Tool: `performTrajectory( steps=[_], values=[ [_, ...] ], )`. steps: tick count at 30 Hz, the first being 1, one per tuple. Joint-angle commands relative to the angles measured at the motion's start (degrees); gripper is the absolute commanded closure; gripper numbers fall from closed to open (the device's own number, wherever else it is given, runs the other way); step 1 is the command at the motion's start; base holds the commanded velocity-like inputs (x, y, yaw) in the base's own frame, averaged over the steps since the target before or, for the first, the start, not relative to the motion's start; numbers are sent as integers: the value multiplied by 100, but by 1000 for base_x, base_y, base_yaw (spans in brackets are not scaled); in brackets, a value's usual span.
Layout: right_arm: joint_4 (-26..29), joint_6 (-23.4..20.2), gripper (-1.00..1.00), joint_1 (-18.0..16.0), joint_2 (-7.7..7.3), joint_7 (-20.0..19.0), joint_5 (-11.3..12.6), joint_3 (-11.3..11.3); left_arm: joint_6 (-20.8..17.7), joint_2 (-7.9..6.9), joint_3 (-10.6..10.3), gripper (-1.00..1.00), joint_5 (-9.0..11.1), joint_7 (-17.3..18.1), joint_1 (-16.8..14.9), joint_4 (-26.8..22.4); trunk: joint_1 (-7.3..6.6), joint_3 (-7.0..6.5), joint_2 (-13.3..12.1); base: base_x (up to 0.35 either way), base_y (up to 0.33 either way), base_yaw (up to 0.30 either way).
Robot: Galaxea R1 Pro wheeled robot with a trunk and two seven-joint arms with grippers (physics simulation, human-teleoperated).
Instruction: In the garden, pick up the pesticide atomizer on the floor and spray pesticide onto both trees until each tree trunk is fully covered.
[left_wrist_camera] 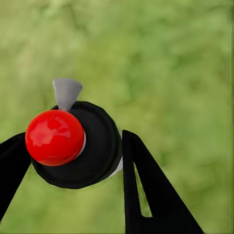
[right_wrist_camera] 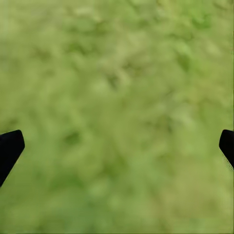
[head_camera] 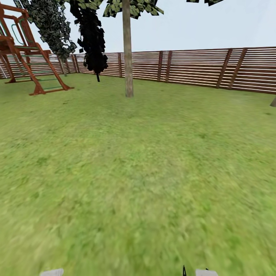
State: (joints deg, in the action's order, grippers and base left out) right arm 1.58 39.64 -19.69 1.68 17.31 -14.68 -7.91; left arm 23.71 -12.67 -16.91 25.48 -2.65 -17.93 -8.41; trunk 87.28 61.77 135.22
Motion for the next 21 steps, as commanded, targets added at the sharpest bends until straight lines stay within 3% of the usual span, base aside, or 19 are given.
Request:
performTrajectory(
  steps=[1,21],
  values=[
    [0,0,-100,0,-1,0,0,0,1,5,3,100,0,1,0,2,0,0,0,339,0,0],
    [0,0,-100,0,-1,0,0,0,2,25,-6,100,-1,1,0,1,0,0,0,339,0,0]
  ],
)
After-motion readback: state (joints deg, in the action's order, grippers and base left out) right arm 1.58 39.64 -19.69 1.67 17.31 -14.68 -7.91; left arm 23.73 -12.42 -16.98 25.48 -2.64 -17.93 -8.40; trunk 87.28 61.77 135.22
